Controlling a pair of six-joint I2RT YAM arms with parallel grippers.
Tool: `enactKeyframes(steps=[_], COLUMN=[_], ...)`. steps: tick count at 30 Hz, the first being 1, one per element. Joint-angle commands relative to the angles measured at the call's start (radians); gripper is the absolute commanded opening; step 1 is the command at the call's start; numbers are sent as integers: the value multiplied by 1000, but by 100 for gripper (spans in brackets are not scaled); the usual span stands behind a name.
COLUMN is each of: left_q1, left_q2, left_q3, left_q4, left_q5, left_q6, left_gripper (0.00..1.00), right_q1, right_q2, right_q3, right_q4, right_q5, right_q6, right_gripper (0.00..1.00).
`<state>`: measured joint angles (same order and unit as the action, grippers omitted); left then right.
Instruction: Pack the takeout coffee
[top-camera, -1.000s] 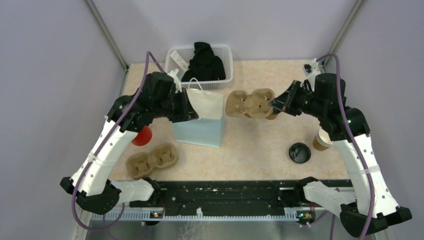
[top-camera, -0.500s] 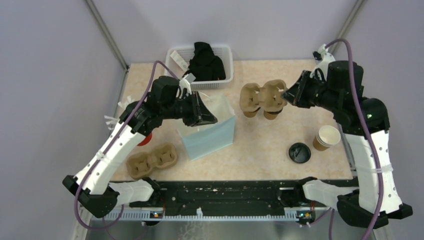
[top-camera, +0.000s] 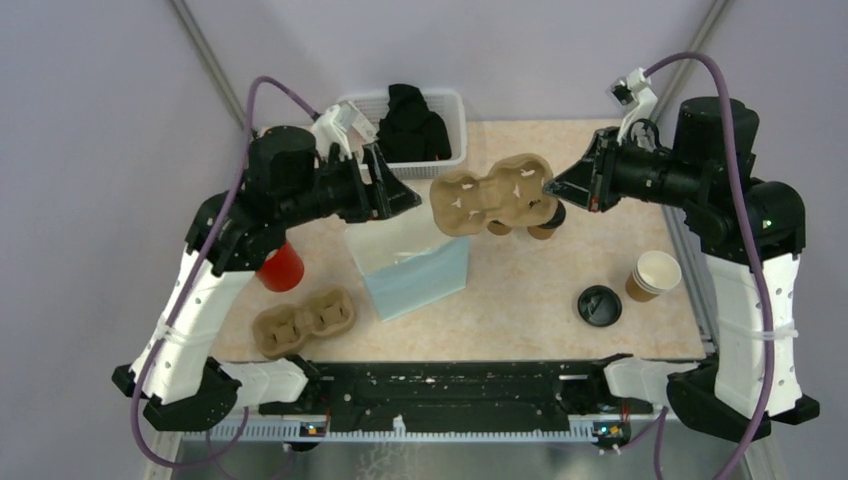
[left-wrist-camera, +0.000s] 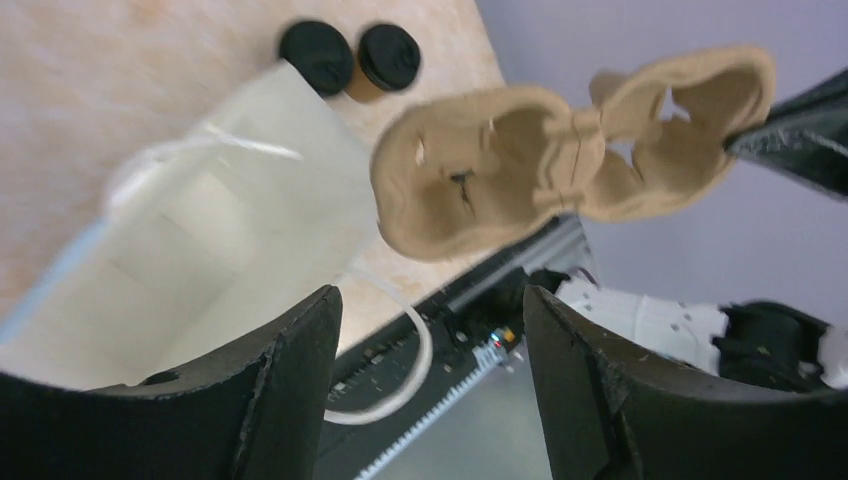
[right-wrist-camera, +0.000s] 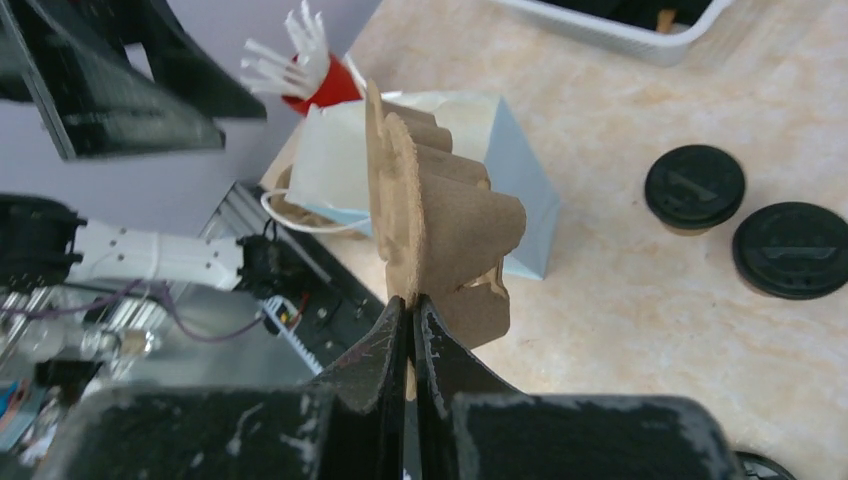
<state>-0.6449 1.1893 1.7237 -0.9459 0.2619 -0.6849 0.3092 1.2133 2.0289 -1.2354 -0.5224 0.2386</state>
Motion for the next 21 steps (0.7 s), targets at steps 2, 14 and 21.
enactKeyframes(steps=[2,14,21], left_q1=[4,61,196], left_q2=[104,197,210], left_q3=[210,136,98], left_q4=[-254,-127,-101], left_q5=[-332,-267,-150], left_q6=[115,235,250], left_gripper=[75,58,55], right_q1=[-4,-4,-4], right_q2=[1,39,46], right_q3=[-40,-101,-104], right_q4=[99,85,99], right_q5=[-151,-115,-139], right_q6=[21,31,40], right_gripper=[0,0,0])
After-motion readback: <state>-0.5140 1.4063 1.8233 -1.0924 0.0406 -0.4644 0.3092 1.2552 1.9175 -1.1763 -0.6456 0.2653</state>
